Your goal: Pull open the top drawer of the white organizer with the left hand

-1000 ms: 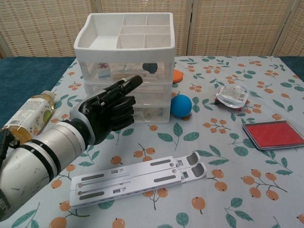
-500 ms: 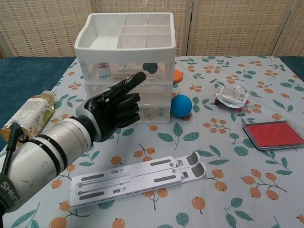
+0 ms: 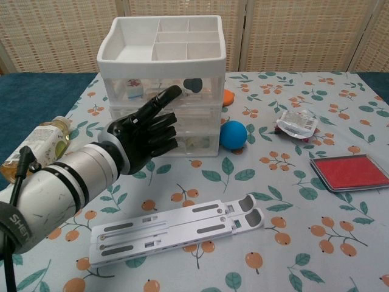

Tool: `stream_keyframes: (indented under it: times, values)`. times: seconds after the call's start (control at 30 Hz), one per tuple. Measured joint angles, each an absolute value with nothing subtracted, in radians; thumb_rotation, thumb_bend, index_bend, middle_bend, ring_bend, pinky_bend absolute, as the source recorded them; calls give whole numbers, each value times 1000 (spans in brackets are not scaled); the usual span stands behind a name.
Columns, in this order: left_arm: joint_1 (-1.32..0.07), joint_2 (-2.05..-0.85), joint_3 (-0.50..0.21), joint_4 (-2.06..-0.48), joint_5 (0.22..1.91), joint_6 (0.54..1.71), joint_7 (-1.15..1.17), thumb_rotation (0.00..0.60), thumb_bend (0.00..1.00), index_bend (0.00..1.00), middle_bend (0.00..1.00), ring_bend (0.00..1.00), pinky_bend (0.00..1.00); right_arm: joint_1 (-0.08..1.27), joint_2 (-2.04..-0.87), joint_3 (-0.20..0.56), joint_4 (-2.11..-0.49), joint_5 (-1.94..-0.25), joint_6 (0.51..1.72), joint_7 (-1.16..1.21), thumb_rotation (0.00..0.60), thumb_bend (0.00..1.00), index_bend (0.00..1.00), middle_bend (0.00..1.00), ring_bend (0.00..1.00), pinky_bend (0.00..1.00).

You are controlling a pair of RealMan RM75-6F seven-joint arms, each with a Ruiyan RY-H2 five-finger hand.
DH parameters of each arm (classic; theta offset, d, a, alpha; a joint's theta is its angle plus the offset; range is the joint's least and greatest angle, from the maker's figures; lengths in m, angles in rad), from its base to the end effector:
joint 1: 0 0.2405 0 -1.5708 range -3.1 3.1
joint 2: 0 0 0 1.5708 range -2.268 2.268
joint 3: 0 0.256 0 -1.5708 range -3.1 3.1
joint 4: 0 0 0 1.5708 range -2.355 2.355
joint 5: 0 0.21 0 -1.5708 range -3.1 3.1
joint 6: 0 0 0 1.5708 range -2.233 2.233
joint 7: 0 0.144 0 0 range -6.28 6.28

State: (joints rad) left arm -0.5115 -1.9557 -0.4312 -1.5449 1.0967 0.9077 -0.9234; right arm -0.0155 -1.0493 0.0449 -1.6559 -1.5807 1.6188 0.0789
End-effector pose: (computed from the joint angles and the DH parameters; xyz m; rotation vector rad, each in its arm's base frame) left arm -0.0747 0.2896 -0.0891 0.4097 2.5095 1.7002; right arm -0.3055 -0.1480 0.1891 1.3121 -0.8739 0.9959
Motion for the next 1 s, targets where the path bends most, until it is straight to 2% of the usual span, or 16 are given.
stream_keyframes:
  times: [0.2,0.67,1.0]
  values:
    - [-515,-1955,-446,-1539,1080,896,-925,600,296,177,1000,1000,1000,-15,-1049,46,-1657,-1578,1616,78,600,367,1,81,30,76]
    - [-520,-1951,-458,-1533,1059,878,-914,600,297,297,1000,1000,1000,-16,-1049,49,-1659,-1576,1613,76,600,367,1,80,30,76]
    - [-507,-1949,-444,-1539,1066,880,-917,600,297,319,1000,1000,1000,-16,-1050,49,-1658,-1576,1613,79,600,366,1,80,30,76]
